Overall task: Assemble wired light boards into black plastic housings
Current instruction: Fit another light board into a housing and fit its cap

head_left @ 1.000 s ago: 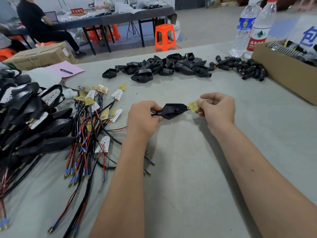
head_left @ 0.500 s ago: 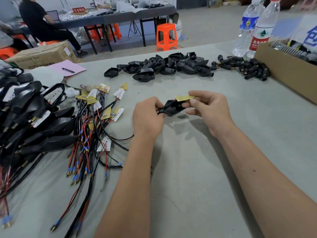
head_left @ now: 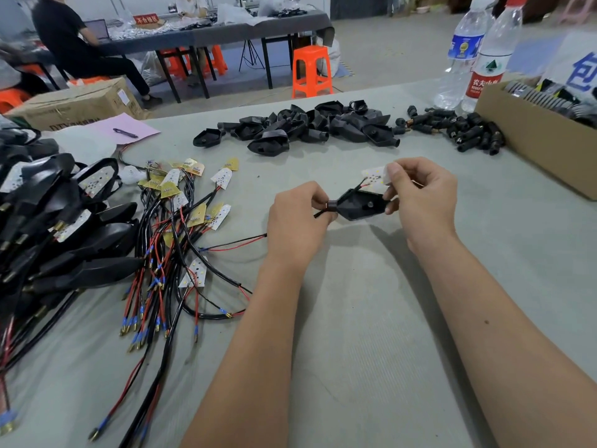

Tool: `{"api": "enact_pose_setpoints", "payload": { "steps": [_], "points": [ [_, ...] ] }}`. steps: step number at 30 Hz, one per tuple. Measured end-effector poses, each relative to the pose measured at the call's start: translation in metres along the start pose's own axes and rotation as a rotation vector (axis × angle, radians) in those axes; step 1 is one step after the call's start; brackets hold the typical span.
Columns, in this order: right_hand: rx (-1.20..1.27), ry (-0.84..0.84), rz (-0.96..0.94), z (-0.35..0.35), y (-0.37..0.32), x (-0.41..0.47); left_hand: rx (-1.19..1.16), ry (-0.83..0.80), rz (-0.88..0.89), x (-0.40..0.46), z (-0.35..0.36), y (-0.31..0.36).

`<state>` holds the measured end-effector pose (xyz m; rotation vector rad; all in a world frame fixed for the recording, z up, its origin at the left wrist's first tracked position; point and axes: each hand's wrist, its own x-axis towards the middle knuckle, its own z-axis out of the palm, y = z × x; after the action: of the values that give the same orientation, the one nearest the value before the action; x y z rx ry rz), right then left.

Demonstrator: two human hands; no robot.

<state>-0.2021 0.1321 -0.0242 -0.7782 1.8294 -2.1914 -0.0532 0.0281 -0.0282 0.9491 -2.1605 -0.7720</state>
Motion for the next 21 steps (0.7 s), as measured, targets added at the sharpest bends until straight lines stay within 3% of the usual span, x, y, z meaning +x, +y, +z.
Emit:
{"api": "enact_pose_setpoints", "payload": {
  "steps": [6,11,21],
  "points": [
    [-0.021,0.053,0.019,-0.002,0.002,0.003,0.232,-0.005,0.024,0.005,-0.007,0.0],
    [-0.011,-0.015,-0.019,0.001,0.001,0.0,0.157,-0.148,0.019,0.002,-0.01,-0.002],
    [0.001,-0.122,-0.006,0.004,0.003,-0.001,0.203,-0.038,-0.033,0.003,-0.01,-0.005]
  ]
}}
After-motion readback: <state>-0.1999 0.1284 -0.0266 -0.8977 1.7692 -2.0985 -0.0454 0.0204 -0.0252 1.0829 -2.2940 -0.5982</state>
